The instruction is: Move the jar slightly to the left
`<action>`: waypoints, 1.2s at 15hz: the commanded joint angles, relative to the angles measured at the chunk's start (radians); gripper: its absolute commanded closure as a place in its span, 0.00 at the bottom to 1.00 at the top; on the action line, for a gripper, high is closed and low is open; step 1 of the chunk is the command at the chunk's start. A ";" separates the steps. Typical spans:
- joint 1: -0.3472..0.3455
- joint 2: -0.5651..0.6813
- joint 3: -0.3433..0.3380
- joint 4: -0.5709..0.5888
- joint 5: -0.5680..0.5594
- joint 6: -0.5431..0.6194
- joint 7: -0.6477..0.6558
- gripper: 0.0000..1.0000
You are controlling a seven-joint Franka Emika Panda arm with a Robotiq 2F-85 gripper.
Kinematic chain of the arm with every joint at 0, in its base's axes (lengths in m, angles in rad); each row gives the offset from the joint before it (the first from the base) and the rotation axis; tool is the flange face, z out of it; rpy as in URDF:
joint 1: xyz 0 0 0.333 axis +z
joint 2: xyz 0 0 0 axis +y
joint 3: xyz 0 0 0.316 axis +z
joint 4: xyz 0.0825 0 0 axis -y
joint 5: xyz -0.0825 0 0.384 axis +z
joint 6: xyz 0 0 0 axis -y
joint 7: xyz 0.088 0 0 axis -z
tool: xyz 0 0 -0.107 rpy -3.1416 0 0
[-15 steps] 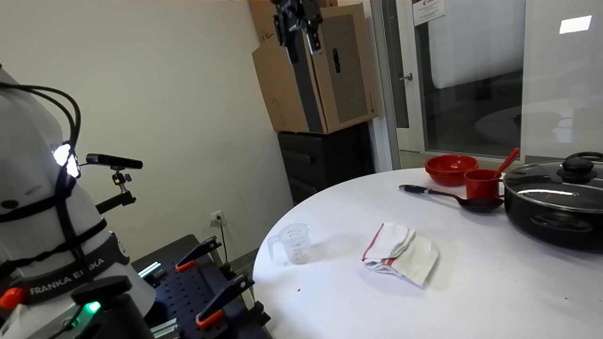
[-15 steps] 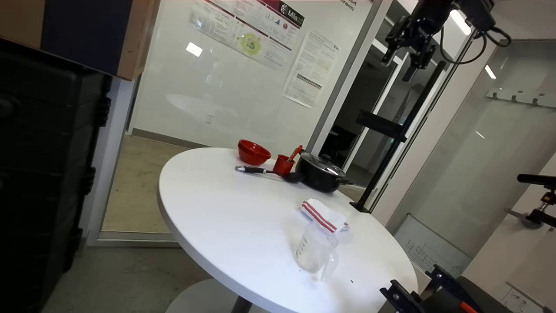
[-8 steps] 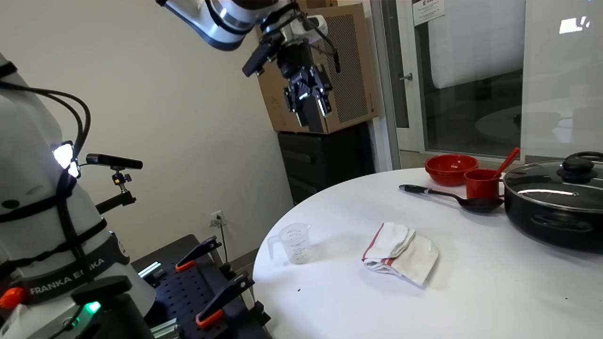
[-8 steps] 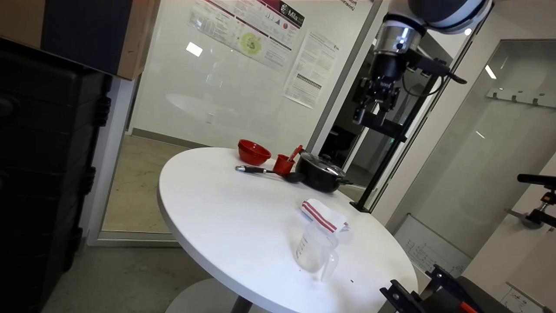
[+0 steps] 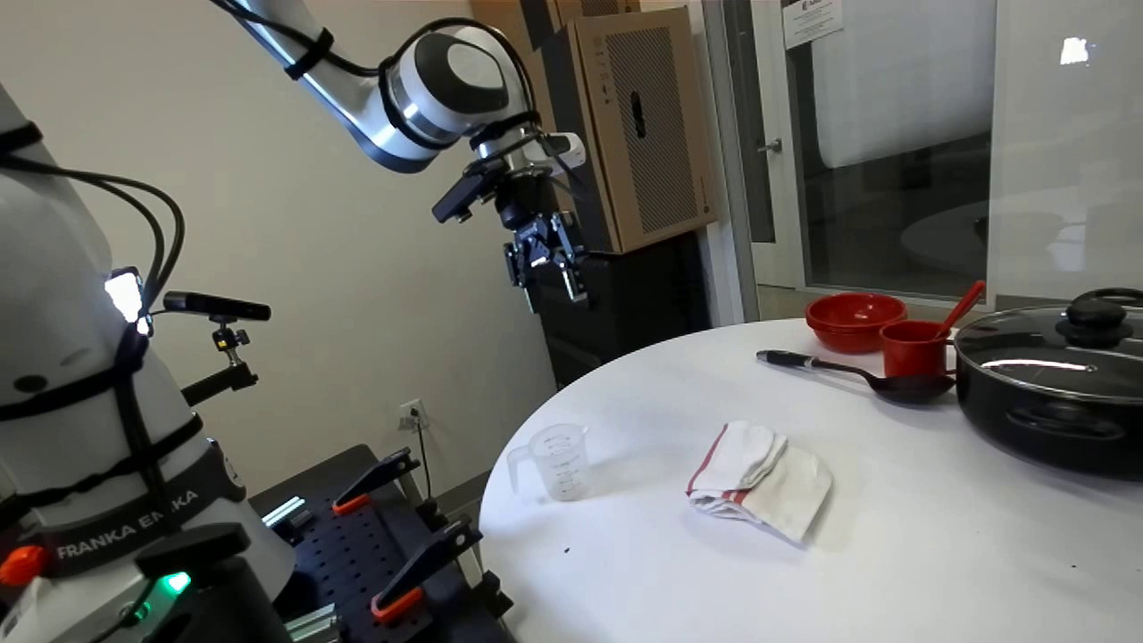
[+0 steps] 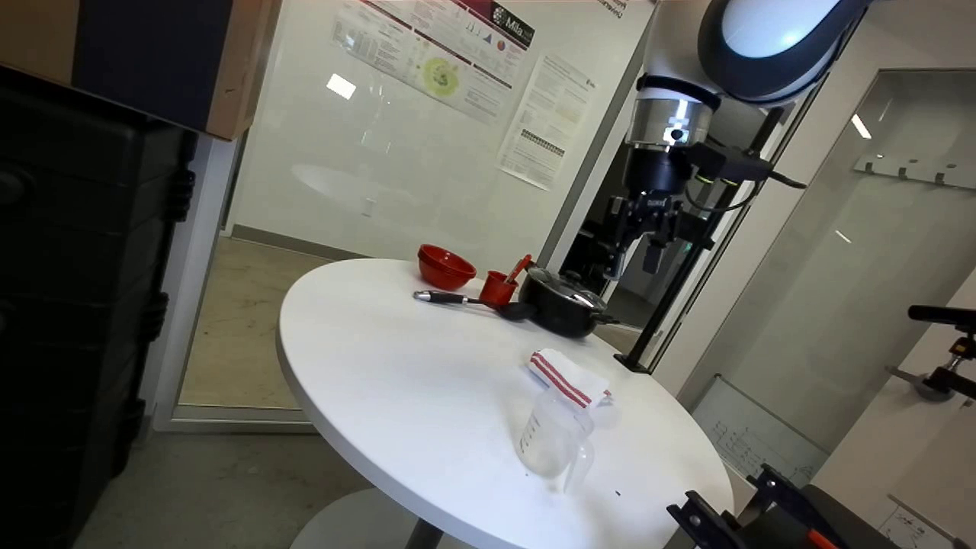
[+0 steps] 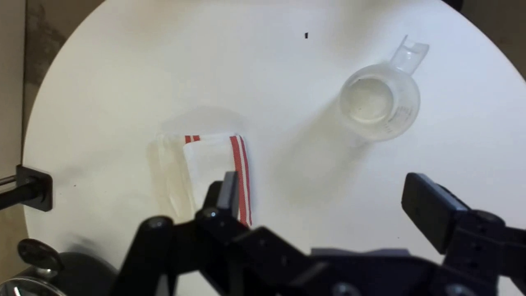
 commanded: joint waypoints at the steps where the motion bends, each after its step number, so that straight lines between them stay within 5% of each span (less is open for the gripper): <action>1: 0.006 -0.011 -0.001 -0.001 0.015 -0.003 -0.007 0.00; 13: 0.005 0.133 -0.020 -0.020 0.064 0.151 -0.006 0.00; 18: 0.073 0.274 -0.040 0.003 -0.132 0.214 0.158 0.00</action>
